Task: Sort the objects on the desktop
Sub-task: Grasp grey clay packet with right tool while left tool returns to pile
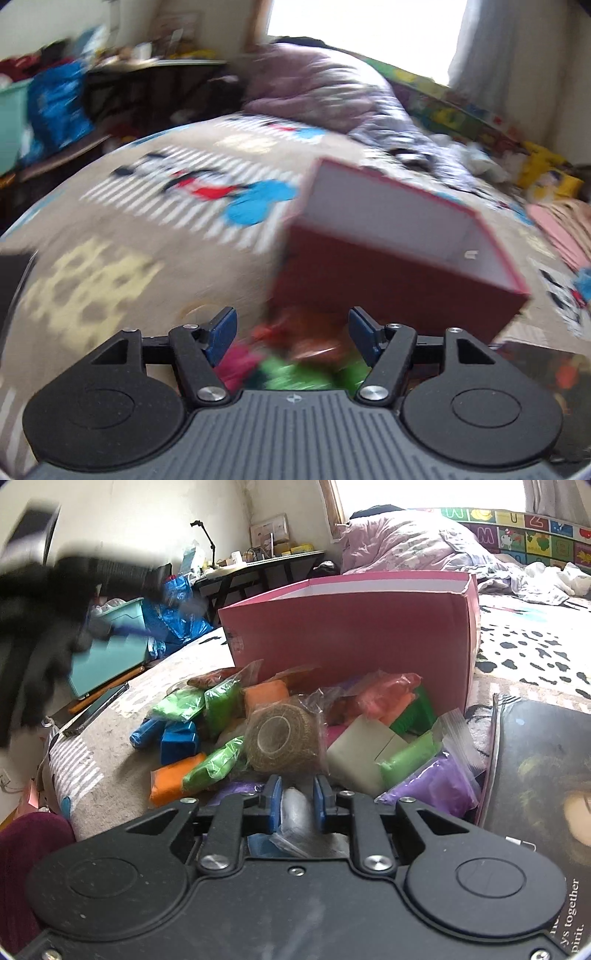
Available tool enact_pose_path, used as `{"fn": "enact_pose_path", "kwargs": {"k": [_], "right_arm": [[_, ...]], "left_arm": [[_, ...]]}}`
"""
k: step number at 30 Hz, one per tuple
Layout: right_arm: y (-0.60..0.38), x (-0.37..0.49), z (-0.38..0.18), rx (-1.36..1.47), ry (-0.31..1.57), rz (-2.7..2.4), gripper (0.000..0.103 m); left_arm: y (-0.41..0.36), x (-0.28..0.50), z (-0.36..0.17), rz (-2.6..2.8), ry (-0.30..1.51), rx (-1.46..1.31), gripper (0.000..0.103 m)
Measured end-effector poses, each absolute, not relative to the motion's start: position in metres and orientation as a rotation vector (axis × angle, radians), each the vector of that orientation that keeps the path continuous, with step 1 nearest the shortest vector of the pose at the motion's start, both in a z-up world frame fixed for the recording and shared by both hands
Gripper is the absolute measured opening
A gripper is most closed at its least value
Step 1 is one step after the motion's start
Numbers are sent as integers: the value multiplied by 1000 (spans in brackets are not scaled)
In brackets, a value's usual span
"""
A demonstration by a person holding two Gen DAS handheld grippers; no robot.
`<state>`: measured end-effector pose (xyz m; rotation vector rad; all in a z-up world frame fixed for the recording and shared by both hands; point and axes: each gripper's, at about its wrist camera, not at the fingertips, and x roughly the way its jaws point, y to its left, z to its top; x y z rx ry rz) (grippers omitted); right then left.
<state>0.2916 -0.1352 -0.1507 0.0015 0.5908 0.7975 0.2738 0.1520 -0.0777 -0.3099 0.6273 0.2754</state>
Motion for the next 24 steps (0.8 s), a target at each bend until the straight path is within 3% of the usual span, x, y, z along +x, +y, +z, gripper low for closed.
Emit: {"fn": "enact_pose_path", "kwargs": {"k": [8, 17, 24], "right_arm": [[-148, 278, -146, 71, 560, 770, 15], [-175, 267, -141, 196, 560, 740, 14], [-183, 265, -139, 256, 555, 718, 13]], "left_arm": [[178, 261, -128, 276, 658, -507, 67], [147, 229, -123, 96, 637, -563, 68], [111, 185, -116, 212, 519, -474, 68]]}}
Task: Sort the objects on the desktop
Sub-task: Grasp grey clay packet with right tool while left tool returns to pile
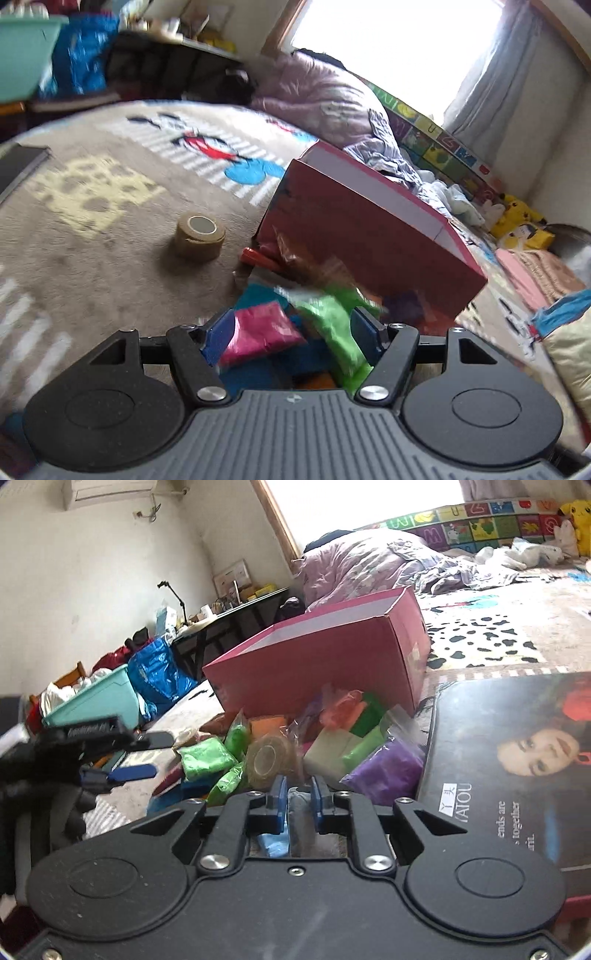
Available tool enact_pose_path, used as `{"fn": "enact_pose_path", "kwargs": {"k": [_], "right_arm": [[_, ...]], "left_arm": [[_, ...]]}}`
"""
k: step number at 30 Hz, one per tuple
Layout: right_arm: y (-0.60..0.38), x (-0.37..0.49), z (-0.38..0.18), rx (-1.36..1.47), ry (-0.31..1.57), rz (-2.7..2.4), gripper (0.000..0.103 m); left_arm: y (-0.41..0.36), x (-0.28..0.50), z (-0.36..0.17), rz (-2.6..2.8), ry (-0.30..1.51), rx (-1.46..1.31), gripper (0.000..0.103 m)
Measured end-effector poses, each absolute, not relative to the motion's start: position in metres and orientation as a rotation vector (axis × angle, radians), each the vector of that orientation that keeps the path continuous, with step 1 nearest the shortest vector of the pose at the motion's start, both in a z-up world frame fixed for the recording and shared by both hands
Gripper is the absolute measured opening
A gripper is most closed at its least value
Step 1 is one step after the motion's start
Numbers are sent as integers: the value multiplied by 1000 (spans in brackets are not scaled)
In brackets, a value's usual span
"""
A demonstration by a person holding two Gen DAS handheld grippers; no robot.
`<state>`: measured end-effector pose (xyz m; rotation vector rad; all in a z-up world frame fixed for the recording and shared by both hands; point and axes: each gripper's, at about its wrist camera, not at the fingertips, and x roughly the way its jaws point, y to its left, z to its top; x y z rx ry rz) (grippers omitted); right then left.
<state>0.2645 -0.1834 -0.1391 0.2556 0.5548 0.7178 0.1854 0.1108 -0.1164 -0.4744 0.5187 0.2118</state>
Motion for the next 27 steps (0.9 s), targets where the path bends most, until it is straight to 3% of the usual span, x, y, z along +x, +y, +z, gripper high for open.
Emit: {"fn": "enact_pose_path", "kwargs": {"k": [8, 21, 26, 27], "right_arm": [[-192, 257, -133, 315, 559, 714, 13], [-207, 234, -99, 289, 532, 701, 12], [-199, 244, -97, 191, 626, 714, 14], [-196, 246, -99, 159, 645, 698, 20]], "left_arm": [[31, 158, -127, 182, 570, -239, 68], [-23, 158, -134, 14, 598, -179, 68], [-13, 146, -122, 84, 482, -245, 68], [-6, 143, -119, 119, 447, -261, 68]]}}
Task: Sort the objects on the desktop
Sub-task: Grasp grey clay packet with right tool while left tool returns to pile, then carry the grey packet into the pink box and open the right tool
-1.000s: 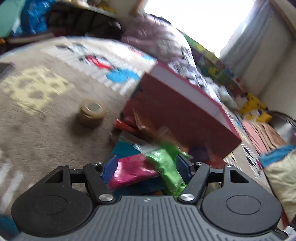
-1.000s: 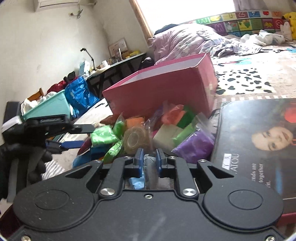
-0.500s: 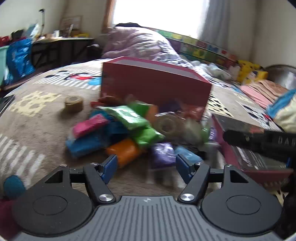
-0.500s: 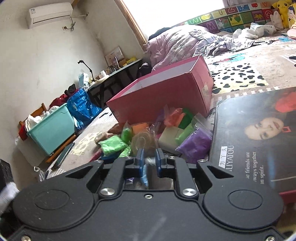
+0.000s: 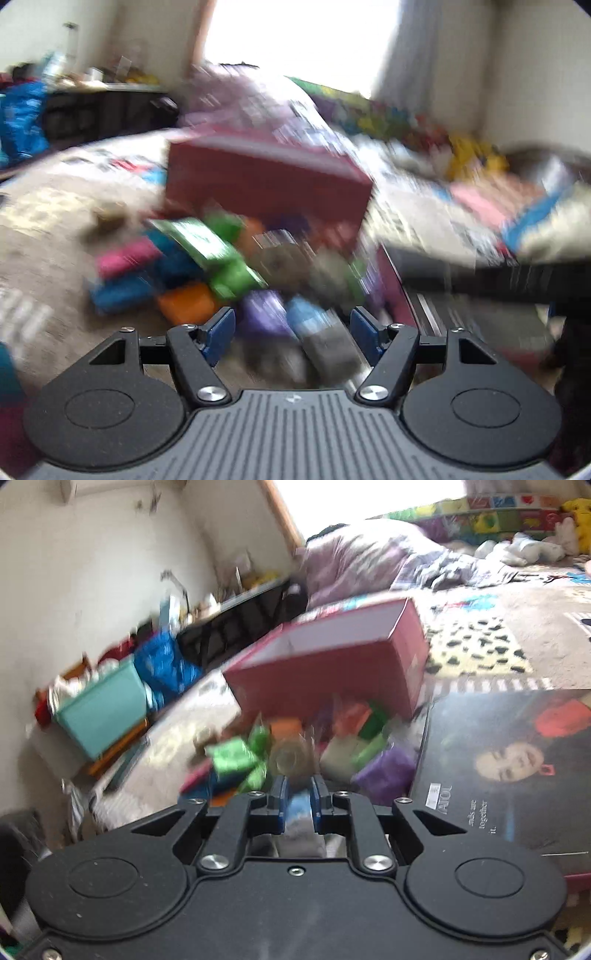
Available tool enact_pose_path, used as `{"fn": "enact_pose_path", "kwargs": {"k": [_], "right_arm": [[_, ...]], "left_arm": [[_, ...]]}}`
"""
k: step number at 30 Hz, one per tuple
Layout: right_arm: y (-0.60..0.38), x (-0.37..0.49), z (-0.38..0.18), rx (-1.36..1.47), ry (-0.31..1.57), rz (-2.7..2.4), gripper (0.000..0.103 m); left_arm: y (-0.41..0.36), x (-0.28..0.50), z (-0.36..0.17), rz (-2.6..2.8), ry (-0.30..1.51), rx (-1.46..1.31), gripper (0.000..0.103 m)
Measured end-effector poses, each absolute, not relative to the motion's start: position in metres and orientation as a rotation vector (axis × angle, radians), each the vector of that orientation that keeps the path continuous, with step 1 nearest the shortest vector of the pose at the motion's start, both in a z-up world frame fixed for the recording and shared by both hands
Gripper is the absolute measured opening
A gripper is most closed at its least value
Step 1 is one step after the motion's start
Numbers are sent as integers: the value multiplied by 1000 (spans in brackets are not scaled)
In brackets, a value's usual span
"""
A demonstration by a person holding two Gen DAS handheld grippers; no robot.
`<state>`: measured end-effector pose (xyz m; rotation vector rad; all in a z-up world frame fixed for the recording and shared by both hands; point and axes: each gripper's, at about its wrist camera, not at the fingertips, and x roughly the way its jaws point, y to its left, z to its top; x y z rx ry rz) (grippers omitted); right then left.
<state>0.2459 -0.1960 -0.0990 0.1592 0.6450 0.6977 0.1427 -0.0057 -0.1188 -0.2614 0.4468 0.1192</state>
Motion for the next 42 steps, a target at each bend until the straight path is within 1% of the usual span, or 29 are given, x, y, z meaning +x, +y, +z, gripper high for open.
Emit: {"fn": "enact_pose_path", "kwargs": {"k": [1, 2, 3, 5, 7, 15, 17, 18, 19, 23, 30, 37, 42], "right_arm": [[-193, 248, -101, 128, 664, 681, 33], [-191, 250, -104, 108, 685, 674, 41], [-190, 252, -108, 98, 699, 673, 53], [-183, 251, -115, 36, 711, 679, 55], [-171, 248, -121, -46, 720, 701, 62], [-134, 239, -138, -313, 699, 719, 62], [-130, 238, -140, -333, 700, 737, 60], [-130, 240, -141, -325, 707, 752, 54], [-130, 241, -141, -314, 715, 768, 34], [-126, 237, -136, -383, 686, 761, 34], [-145, 238, -106, -327, 648, 761, 34], [-158, 257, -75, -253, 637, 738, 34], [-159, 280, -50, -166, 632, 738, 34]], "left_arm": [[3, 142, -117, 152, 424, -286, 68], [11, 141, -115, 184, 400, -310, 68], [19, 140, -115, 210, 385, -337, 68], [32, 145, -120, 233, 410, -394, 68], [36, 151, -124, 247, 437, -418, 68], [40, 162, -131, 254, 460, -429, 68], [42, 162, -131, 253, 465, -435, 68], [41, 163, -131, 253, 467, -436, 68], [41, 163, -131, 251, 470, -436, 68], [41, 165, -132, 243, 478, -439, 68], [41, 167, -132, 228, 478, -446, 68], [21, 165, -122, 182, 414, -309, 68], [7, 170, -123, 132, 427, -230, 68]]}}
